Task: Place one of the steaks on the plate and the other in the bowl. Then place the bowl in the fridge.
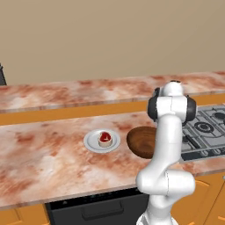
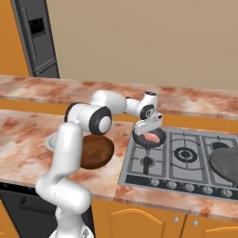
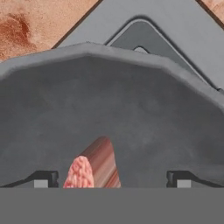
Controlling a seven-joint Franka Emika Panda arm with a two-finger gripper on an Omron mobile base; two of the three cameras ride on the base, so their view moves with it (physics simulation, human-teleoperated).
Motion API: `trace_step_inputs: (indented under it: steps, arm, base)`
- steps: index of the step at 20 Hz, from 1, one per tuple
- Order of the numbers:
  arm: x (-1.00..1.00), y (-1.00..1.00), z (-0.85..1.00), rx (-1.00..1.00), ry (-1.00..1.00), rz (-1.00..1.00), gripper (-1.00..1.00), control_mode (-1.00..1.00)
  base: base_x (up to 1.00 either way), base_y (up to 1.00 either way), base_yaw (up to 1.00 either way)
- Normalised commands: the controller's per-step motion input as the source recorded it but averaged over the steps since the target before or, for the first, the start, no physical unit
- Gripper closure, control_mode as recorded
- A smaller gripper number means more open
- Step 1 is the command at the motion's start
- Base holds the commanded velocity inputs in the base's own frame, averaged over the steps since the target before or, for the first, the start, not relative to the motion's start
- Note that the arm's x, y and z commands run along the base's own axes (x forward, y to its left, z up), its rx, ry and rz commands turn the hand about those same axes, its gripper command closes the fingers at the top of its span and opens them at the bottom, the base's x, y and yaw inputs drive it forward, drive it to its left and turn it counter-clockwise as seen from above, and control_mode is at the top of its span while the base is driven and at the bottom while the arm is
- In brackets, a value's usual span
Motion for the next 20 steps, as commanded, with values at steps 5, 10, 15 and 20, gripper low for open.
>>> trace_step_inputs:
  steps: [5,10,15,20]
  arm:
    - [-0.35,0.00,-0.16,0.00,0.00,0.00,1.00,-1.00]
    - [-0.24,0.04,-0.01,0.00,-0.02,0.00,1.00,-1.00]
    - [-0.10,0.27,0.21,-0.05,-0.04,0.00,1.00,-1.00]
    - [-0.07,0.12,0.85,-0.24,-0.03,0.00,1.00,-1.00]
  base:
    - [0.00,0.00,0.00]
    - [0.00,0.00,0.00]
    - [0.00,0.00,0.00]
    - [0.00,0.00,0.00]
